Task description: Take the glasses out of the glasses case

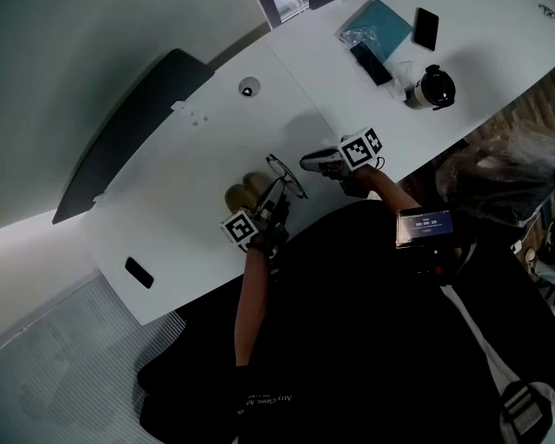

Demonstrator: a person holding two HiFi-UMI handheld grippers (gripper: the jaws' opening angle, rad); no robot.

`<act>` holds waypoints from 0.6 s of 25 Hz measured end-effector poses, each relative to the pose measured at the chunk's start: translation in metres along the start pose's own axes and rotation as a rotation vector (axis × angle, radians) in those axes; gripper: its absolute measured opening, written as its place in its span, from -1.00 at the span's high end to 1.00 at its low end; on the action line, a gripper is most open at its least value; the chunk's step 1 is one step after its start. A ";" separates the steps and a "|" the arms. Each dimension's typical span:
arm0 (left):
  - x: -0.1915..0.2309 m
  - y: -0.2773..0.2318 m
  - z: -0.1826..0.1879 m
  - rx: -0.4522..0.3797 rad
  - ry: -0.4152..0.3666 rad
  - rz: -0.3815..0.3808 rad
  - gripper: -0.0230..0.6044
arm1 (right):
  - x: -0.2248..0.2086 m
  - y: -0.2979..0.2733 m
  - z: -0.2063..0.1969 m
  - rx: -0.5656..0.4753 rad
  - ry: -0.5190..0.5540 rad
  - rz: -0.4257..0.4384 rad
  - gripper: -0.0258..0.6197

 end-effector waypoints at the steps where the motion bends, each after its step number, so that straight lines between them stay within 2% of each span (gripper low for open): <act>1: 0.003 -0.002 0.001 0.056 -0.035 0.074 0.88 | -0.002 0.002 0.003 -0.019 0.018 -0.036 0.64; 4: 0.010 -0.013 0.000 0.238 -0.155 0.355 0.87 | -0.002 0.007 0.011 -0.089 0.034 -0.072 0.64; 5: 0.010 -0.017 0.000 0.267 -0.175 0.429 0.87 | -0.002 0.008 0.013 -0.104 0.049 -0.079 0.64; 7: 0.012 -0.026 0.000 0.285 -0.182 0.522 0.85 | -0.003 0.009 0.017 -0.119 0.083 -0.095 0.64; 10: 0.016 -0.037 -0.003 0.297 -0.149 0.568 0.82 | -0.004 0.009 0.017 -0.120 0.101 -0.112 0.64; 12: 0.017 -0.042 -0.006 0.297 -0.130 0.559 0.65 | -0.003 0.010 0.017 -0.118 0.110 -0.118 0.64; 15: 0.014 -0.042 -0.007 0.276 -0.111 0.540 0.58 | 0.000 0.013 0.017 -0.130 0.113 -0.111 0.65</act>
Point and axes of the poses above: the fingertips, and each gripper's own axes: y backward along the fingers, x to its left, z out of its top, the point moved 9 cm from there along y, backward along the fingers, and after that the axes turned 4 degrees about -z, right-handed, at the moved point
